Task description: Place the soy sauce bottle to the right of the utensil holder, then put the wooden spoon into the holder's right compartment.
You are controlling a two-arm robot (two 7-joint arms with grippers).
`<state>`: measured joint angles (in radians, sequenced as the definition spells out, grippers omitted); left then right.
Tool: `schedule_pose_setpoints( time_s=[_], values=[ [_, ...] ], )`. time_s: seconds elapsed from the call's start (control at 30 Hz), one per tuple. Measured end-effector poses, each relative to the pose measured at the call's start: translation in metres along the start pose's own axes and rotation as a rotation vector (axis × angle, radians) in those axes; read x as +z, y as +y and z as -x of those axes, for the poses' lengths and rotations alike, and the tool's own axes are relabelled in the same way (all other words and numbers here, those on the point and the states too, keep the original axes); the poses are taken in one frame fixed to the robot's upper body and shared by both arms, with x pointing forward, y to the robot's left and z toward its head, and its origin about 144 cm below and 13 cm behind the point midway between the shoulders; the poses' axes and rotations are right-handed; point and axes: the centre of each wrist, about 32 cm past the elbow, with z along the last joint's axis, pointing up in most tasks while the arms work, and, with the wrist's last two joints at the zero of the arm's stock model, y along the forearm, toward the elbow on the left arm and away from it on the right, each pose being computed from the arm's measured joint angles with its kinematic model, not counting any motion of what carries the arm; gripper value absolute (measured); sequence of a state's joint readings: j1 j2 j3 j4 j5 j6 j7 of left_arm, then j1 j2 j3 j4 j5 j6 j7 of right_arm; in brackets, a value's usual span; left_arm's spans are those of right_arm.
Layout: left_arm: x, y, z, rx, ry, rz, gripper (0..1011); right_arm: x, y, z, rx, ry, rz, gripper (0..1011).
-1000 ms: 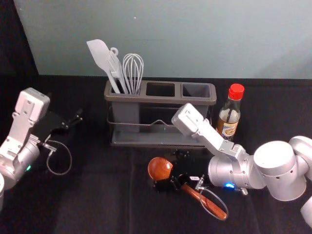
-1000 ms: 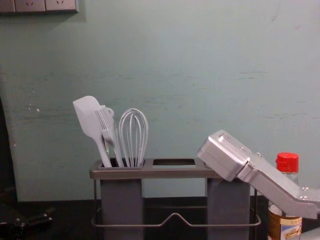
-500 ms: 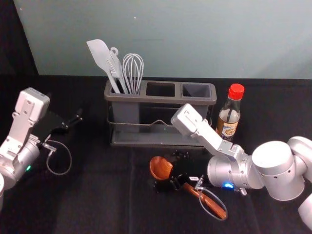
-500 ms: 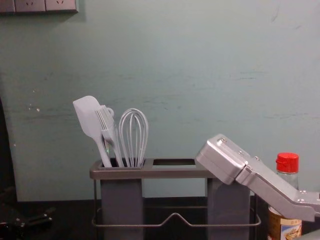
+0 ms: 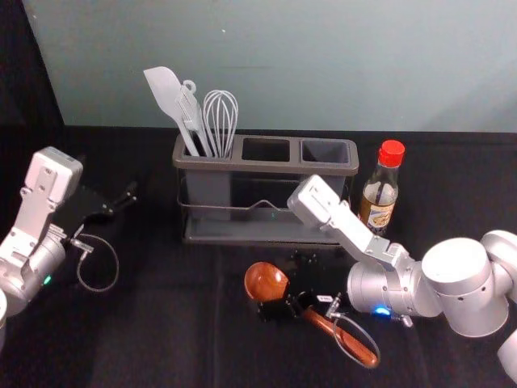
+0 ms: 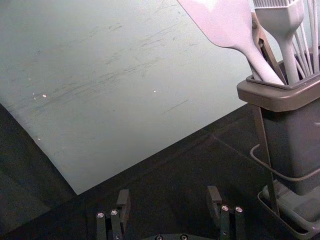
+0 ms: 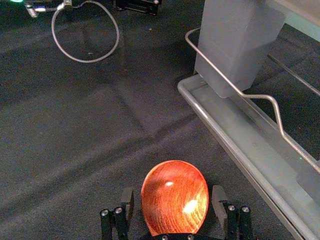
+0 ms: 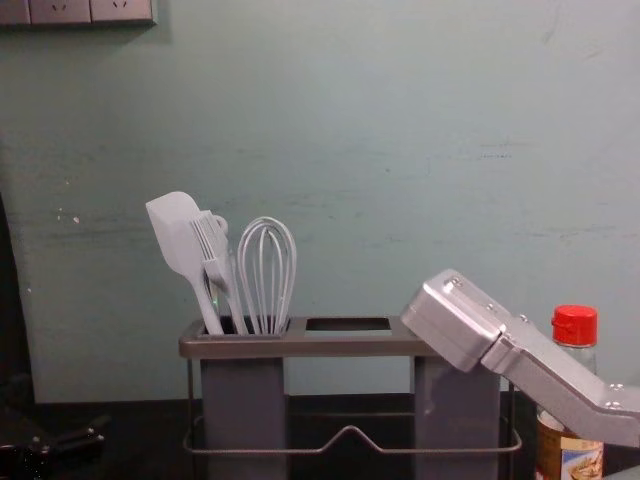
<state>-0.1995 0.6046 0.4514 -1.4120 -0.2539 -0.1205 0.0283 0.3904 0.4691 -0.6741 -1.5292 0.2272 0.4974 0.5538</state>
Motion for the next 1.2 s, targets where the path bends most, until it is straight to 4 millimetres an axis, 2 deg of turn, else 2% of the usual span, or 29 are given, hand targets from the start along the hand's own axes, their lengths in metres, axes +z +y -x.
schedule_pose_setpoints(
  time_s=[0.87,1.07,1.1,1.2],
  values=[
    [0.0,0.0,0.0,0.0,0.0,0.0,1005,-0.002,0.0056,0.0014,0.0,-0.012,0.018,1000],
    [0.0,0.0,0.0,0.0,0.0,0.0,1005,-0.002,0.0054,0.0014,0.001,-0.011,0.017,905],
    [0.0,0.0,0.0,0.0,0.0,0.0,1005,-0.002,0.0054,0.0014,0.001,-0.011,0.017,854],
    [0.0,0.0,0.0,0.0,0.0,0.0,1005,-0.002,0.0053,0.0014,0.001,-0.01,0.017,836]
  ],
)
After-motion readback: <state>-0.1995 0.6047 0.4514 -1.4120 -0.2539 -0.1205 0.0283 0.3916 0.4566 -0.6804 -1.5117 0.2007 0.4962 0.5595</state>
